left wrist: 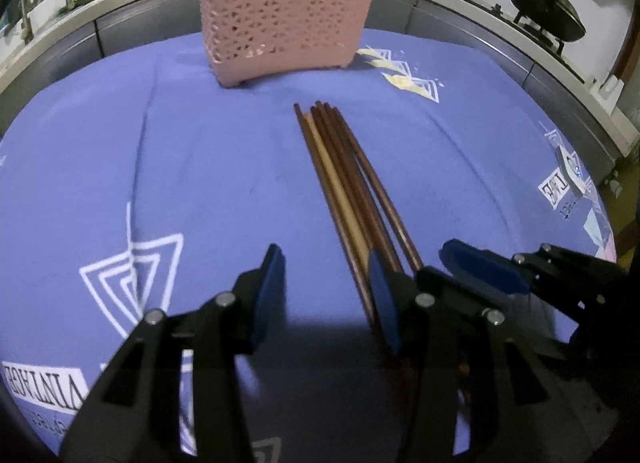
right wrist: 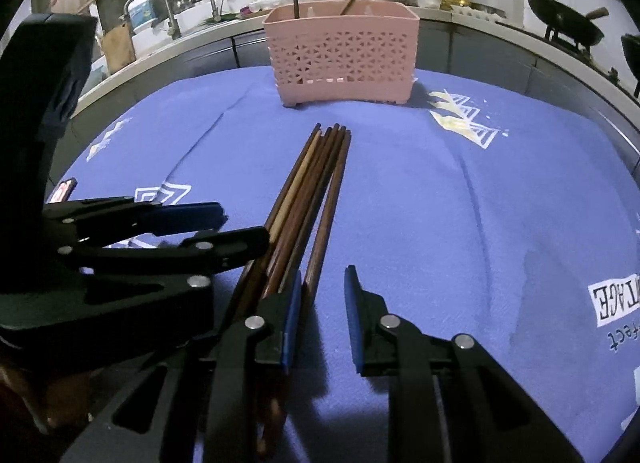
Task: Organize utensils
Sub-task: 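Lower the left gripper onto the chopsticks while the right gripper approaches them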
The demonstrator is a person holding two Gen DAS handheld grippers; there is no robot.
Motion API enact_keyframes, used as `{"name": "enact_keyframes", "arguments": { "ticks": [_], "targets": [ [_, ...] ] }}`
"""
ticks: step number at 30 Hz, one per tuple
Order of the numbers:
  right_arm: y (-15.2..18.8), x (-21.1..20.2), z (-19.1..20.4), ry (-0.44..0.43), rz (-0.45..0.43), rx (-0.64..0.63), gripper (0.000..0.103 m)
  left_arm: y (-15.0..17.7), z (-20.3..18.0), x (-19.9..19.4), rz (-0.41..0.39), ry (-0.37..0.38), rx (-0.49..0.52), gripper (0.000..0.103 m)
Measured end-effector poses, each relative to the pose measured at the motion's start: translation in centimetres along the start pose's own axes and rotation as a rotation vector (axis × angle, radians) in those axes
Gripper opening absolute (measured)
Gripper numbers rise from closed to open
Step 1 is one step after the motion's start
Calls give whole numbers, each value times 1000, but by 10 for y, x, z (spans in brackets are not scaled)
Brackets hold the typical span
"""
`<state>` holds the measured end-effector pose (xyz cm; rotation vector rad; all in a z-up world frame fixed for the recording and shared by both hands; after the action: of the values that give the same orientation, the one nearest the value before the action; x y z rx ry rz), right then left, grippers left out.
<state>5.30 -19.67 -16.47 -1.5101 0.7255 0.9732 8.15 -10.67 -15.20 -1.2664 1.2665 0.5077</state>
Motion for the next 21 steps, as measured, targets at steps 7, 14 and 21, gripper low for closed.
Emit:
{"name": "enact_keyframes", "arguments": {
  "ticks": [7,14,21],
  "targets": [
    [1,-4,-15,26,-12,31,22,-8,0,3,11,-27,-6,42],
    [2,-4,-17,-2,-16,47,22,-4,9,-2,35,60,-58,41],
    [3,-2,-11,-23,-12,38,22,-3,5,-1,26,-38,-25,42]
  ]
}}
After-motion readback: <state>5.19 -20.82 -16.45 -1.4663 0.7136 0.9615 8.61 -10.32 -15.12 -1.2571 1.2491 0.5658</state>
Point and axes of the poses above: each gripper's, at about its wrist camera, not at the fingertips, and x roughly the way its jaws point, z to its left, y to its underside, the point moved 6 cm from there along x, roughly the way its jaws point, and after that the axes turned 11 degrees about z, right-handed, at the moved point
